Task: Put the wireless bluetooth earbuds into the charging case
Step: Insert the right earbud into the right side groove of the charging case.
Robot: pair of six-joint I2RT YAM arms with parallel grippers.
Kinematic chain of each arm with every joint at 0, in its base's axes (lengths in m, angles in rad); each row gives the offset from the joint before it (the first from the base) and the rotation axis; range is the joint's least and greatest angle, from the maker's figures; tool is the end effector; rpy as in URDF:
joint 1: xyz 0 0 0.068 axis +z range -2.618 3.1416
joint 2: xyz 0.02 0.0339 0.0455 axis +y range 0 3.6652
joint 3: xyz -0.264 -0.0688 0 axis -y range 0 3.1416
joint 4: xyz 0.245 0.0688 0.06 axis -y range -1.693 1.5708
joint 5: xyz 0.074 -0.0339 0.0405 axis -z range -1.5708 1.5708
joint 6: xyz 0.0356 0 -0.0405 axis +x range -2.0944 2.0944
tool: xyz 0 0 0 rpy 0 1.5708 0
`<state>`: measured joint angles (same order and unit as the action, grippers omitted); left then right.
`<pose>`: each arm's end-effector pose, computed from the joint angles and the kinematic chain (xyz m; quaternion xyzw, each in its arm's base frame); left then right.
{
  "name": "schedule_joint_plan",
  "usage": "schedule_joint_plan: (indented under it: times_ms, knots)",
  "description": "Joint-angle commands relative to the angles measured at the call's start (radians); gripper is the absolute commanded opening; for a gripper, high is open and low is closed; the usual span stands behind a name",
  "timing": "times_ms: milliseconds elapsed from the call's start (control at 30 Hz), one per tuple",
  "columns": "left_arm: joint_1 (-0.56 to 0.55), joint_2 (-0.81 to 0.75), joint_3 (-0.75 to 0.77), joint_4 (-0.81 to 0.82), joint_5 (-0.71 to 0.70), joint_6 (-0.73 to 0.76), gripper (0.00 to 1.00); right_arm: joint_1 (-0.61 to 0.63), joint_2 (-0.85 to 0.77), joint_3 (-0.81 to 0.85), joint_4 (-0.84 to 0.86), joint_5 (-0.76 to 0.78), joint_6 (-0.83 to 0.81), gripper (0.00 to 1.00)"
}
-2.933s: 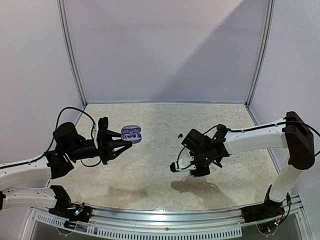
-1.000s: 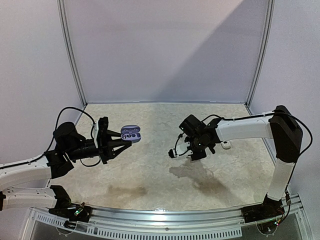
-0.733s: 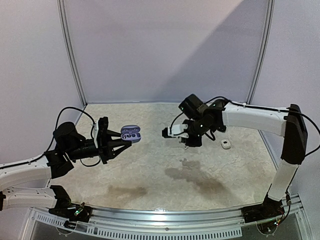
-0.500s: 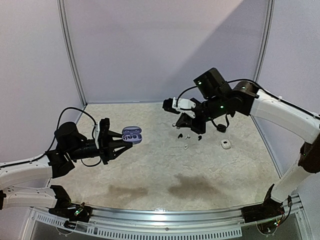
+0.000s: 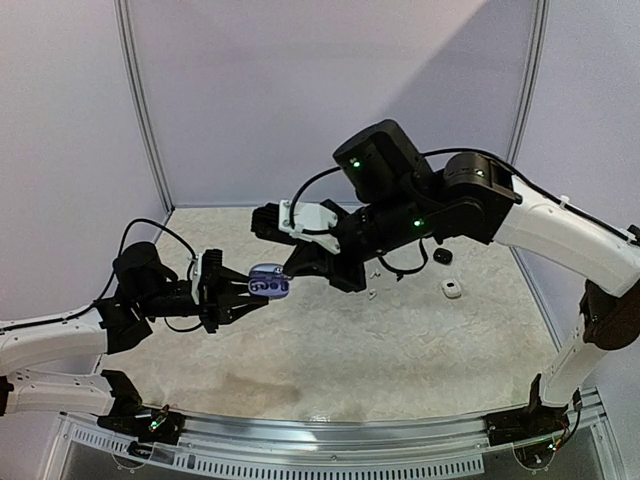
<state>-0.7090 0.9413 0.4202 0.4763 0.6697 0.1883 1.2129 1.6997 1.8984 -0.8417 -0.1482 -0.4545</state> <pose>0.1440 -0.1527 0.2524 0.5007 0.5166 -0.3975 0.5696 0.1246 0.3481 0.4170 -0.6826 0.5749 0.2267 0.3900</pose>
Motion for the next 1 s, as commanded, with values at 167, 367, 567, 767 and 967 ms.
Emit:
schedule_joint_plan:
  times_ms: [167, 367, 567, 767, 967]
  knots:
    - [-0.012, -0.002, 0.034, -0.026, 0.053, 0.046, 0.00, 0.034, 0.122, 0.101, -0.110, 0.105, -0.043, 0.00]
    - [-0.018, -0.002, 0.032, -0.031, 0.050, 0.054, 0.00, 0.036, 0.160, 0.123, -0.126, 0.182, -0.060, 0.00]
    - [-0.023, 0.001, 0.031, -0.017, 0.035, 0.055, 0.00, 0.036, 0.192, 0.149, -0.146, 0.205, -0.079, 0.00]
    - [-0.024, 0.000, 0.026, -0.007, 0.027, 0.051, 0.00, 0.036, 0.212, 0.155, -0.180, 0.227, -0.097, 0.00]
    - [-0.026, 0.009, 0.027, 0.007, 0.028, 0.051, 0.00, 0.045, 0.232, 0.166, -0.182, 0.294, -0.133, 0.00]
